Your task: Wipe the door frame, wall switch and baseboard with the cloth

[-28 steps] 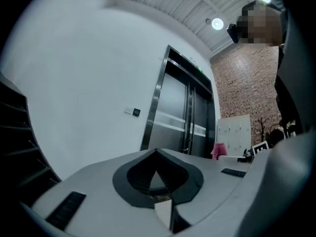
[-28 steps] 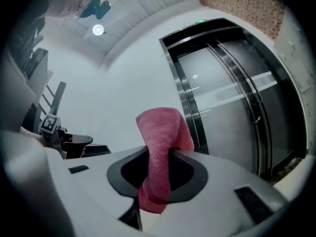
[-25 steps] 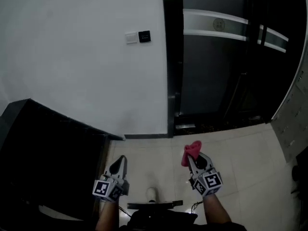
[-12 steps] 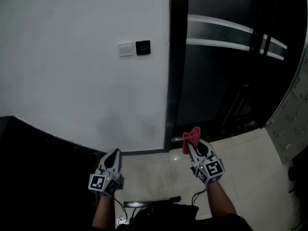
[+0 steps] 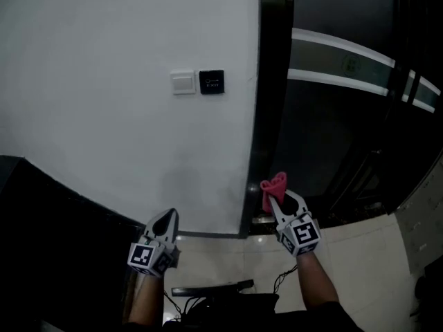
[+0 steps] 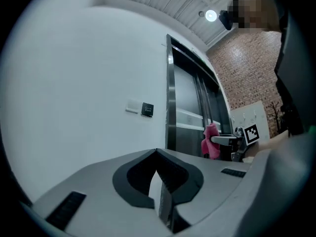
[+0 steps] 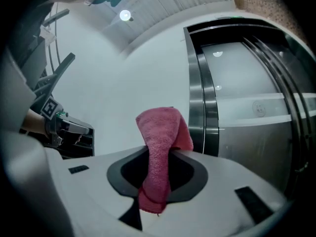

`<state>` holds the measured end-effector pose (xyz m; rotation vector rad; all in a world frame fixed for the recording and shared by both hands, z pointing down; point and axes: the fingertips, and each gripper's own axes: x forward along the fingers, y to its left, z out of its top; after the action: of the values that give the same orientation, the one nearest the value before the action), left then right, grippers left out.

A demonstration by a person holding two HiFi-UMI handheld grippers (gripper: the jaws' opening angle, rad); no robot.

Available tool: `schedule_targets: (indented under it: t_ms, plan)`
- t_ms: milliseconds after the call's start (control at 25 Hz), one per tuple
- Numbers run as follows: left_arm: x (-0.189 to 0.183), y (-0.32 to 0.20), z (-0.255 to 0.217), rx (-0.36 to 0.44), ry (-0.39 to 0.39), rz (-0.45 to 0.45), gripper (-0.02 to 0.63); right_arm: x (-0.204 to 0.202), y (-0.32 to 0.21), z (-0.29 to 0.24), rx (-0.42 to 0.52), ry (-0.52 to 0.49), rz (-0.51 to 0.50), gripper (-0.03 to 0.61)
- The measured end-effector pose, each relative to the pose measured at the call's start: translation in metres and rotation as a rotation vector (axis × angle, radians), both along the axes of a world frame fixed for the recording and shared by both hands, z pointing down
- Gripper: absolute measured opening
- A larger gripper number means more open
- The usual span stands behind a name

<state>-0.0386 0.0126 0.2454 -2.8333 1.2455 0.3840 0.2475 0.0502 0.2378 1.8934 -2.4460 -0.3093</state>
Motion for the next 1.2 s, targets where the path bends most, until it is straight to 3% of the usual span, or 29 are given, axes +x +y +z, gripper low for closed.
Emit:
schedule_targets:
  t_ms: [160, 320, 400, 560, 680, 840, 960, 1200]
  plan:
    - [0.050, -0.034, -0.015, -0.004, 0.036, -0.028, -0.014, 0.034, -0.054, -0.015, 0.004, 0.058, -0.070, 0.084]
    - [0.095, -0.061, -0.029, -0.015, 0.026, -0.035, -0.014, 0.060, -0.096, -0.025, 0.024, 0.221, -0.083, 0.084]
    - [0.108, -0.076, -0.036, -0.007, -0.002, -0.033, -0.014, 0.065, -0.115, -0.037, 0.050, 0.377, -0.059, 0.084]
    - [0.118, -0.106, -0.043, 0.013, -0.010, -0.011, -0.014, 0.070, -0.158, -0.077, 0.172, 0.851, 0.069, 0.084]
    - [0.113, -0.120, -0.039, 0.011, -0.005, 0.002, -0.014, 0.064, -0.186, -0.101, 0.222, 1.035, 0.120, 0.084]
    - [0.111, -0.131, -0.039, 0.020, -0.008, 0.033, -0.014, 0.057, -0.209, -0.144, 0.277, 1.154, 0.160, 0.084]
    - [0.112, -0.138, -0.041, 0.040, -0.061, 0.075, -0.014, 0.057, -0.216, -0.175, 0.298, 1.161, 0.203, 0.084]
    - [0.102, -0.144, -0.039, 0.016, -0.033, 0.087, -0.014, 0.072, -0.246, -0.182, 0.173, 1.192, 0.276, 0.084]
